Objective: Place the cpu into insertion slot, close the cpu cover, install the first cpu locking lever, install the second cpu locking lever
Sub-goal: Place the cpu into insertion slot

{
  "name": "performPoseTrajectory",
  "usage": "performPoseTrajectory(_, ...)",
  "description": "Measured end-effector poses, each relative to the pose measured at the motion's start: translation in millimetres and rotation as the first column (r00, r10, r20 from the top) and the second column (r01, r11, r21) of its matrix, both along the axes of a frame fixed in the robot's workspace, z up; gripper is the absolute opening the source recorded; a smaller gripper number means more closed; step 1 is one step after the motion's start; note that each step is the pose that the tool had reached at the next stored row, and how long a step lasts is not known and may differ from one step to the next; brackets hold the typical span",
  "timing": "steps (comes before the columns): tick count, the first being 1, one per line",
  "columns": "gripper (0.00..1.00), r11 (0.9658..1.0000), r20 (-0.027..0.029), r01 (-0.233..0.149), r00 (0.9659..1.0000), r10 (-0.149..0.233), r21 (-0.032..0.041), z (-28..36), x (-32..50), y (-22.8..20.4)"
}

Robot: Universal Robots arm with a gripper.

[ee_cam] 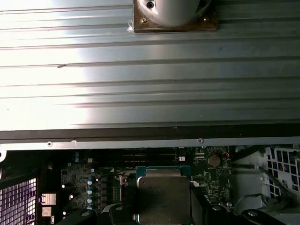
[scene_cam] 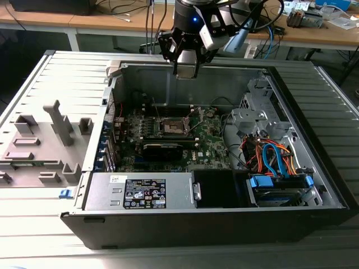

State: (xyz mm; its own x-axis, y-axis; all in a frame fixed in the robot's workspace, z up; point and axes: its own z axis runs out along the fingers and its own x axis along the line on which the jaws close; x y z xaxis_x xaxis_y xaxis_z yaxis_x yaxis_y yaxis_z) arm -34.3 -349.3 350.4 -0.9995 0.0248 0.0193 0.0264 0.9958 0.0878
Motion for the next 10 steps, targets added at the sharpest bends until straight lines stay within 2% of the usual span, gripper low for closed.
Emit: performPoseTrajectory(10,0.55,1.0000,0.0000,0.000,1.0000,0.000,0.0000,-0.9,0.0,-1.2)
